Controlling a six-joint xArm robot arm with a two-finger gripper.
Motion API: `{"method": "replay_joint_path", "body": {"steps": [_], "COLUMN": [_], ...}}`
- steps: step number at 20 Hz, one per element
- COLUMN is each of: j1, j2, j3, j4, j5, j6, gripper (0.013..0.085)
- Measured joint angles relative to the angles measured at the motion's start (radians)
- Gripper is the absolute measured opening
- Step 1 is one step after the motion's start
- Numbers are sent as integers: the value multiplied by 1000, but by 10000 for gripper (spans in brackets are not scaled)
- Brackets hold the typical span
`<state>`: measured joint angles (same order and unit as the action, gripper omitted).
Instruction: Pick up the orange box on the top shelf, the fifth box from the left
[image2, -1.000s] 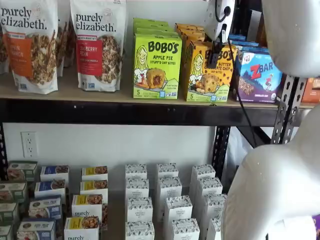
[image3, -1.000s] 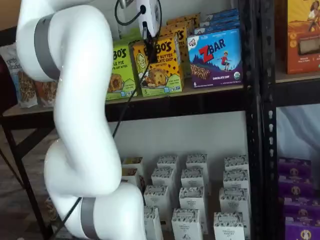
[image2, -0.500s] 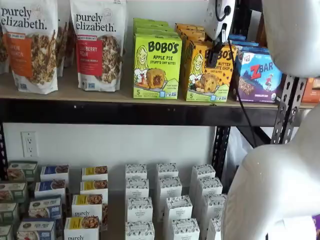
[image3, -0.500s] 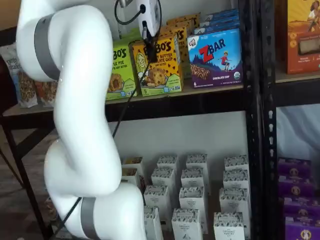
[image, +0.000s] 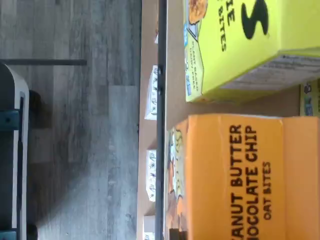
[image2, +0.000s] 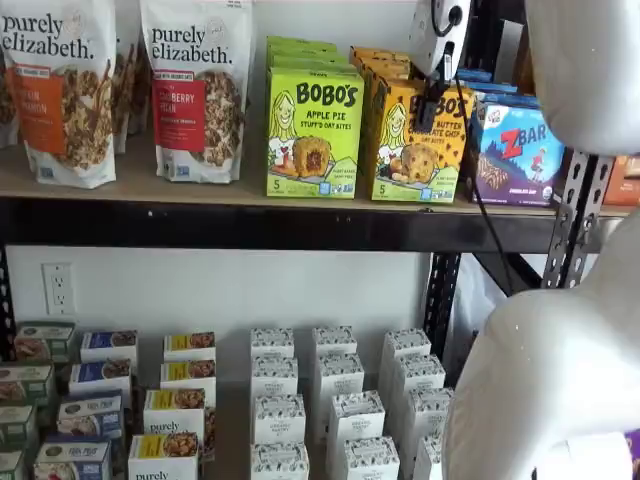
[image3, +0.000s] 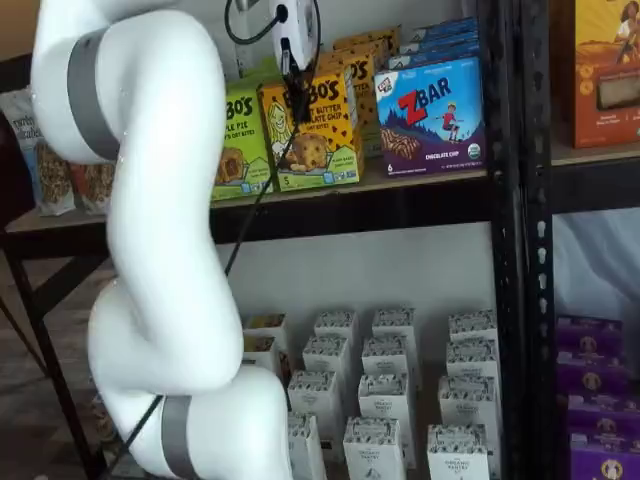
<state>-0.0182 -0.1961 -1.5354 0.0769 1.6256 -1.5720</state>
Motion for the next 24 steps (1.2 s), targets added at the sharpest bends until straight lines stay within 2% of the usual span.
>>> {"method": "replay_joint_path", "body": {"steps": [6, 24], "j1": [11, 42], "j2": [-46, -240], "j3": [21, 95], "j4": [-15, -21], "j5": [9, 158], "j6": [10, 45], "gripper": [210, 210]}}
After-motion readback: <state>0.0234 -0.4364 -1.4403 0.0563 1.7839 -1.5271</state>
